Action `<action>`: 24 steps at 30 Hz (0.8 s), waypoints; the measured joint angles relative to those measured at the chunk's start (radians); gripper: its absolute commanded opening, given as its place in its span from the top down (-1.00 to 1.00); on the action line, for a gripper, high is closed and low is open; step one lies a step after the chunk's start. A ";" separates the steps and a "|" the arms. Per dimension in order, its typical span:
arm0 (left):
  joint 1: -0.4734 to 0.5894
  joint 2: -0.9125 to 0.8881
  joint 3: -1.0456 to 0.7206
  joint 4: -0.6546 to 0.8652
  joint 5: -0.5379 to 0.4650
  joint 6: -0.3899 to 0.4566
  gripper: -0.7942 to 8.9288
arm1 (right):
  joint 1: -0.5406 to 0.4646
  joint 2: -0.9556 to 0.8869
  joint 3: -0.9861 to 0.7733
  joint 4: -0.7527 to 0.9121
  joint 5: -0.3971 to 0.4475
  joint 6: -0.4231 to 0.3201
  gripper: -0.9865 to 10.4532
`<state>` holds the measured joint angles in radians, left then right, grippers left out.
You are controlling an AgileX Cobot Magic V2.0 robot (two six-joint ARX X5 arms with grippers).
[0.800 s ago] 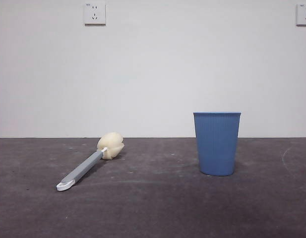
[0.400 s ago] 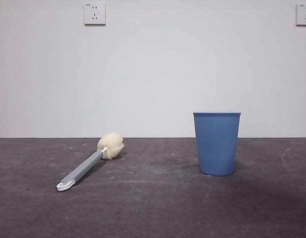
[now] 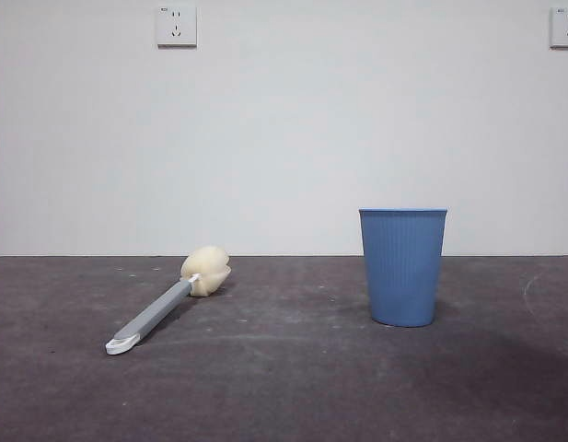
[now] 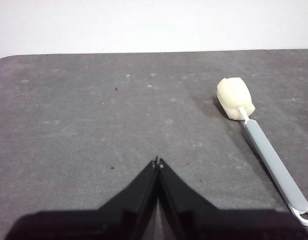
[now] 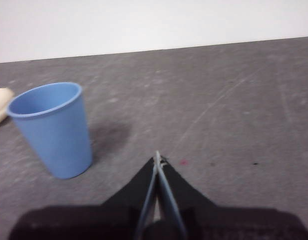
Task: Pick up the cup brush,pick up the cup,insert the brush into the cup,clean the cup,put the cup brush back,put the cup back to the fixed position on the table
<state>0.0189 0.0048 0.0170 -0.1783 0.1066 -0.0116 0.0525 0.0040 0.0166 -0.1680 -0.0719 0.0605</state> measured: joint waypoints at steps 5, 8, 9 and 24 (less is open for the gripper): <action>0.000 0.000 0.000 0.000 0.000 0.000 0.84 | 0.000 0.000 0.000 -0.003 0.023 0.000 0.83; 0.000 0.000 0.000 0.000 0.000 0.000 0.84 | 0.000 0.000 0.000 -0.003 0.023 0.000 0.83; 0.000 0.000 0.000 0.000 0.000 0.000 0.84 | 0.000 0.000 0.000 -0.003 0.023 0.000 0.83; 0.000 0.000 0.000 0.000 0.000 0.000 0.84 | 0.000 0.000 0.000 -0.003 0.023 0.000 0.83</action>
<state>0.0189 0.0048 0.0170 -0.1783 0.1066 -0.0116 0.0525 0.0040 0.0166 -0.1715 -0.0486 0.0605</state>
